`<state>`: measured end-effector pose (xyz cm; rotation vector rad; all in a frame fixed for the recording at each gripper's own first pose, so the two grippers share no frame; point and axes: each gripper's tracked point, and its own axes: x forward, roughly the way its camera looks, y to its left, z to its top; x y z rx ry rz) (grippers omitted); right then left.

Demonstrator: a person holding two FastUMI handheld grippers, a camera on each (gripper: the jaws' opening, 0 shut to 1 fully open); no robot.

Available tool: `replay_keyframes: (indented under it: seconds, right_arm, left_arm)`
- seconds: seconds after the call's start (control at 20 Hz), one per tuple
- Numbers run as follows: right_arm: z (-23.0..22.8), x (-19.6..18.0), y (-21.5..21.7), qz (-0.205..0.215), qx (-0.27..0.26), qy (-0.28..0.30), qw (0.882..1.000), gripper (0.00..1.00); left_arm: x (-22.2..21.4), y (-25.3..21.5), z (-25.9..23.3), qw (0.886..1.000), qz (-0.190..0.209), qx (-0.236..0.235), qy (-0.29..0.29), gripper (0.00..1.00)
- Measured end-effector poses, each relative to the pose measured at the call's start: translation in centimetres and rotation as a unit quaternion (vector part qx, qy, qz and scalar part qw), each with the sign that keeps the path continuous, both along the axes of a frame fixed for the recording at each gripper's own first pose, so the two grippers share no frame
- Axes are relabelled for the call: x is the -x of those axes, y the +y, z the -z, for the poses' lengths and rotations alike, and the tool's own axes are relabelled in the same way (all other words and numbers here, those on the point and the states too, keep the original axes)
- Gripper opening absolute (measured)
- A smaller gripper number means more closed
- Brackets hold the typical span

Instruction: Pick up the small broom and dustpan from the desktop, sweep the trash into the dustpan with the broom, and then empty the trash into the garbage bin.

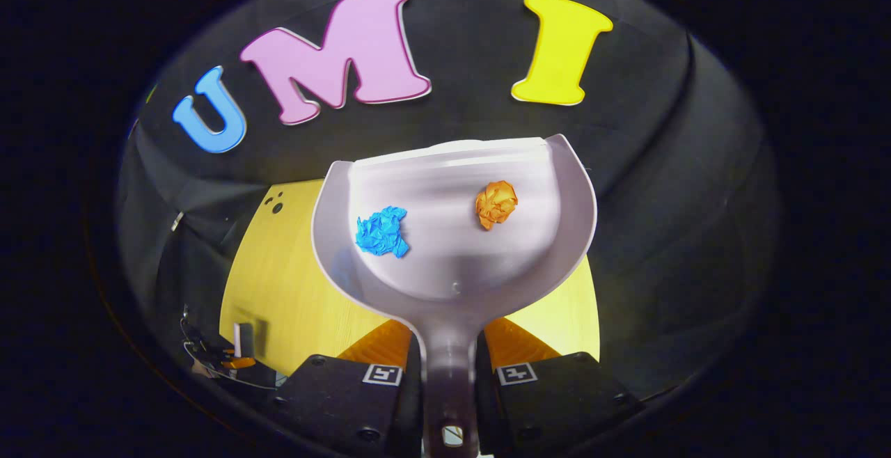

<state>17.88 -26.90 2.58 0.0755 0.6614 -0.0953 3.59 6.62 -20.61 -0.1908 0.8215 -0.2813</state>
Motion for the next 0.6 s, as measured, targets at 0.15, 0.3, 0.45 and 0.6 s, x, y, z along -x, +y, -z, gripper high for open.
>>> replay_keyframes:
  seconds: [0.15,0.3,0.45,0.6]
  right_arm:
    - [1.2,-2.5,-1.8,0.019,0.014,0.006,1.000,0.35]
    - [1.9,-4.3,-2.9,0.030,0.028,0.004,0.999,0.35]
    - [2.5,-5.1,-3.8,0.037,0.056,0.009,0.998,0.35]
    - [2.1,-5.9,-5.1,0.041,0.110,0.000,0.993,0.35]
  left_arm:
    - [0.2,0.9,-0.5,1.000,-0.019,-0.001,-0.001,0.25]
    - [0.1,1.2,-0.8,1.000,-0.029,-0.001,-0.002,0.26]
    - [-0.1,1.0,-0.7,0.999,-0.033,-0.004,0.002,0.25]
    - [-0.6,0.7,-1.1,0.999,-0.033,-0.007,0.002,0.25]
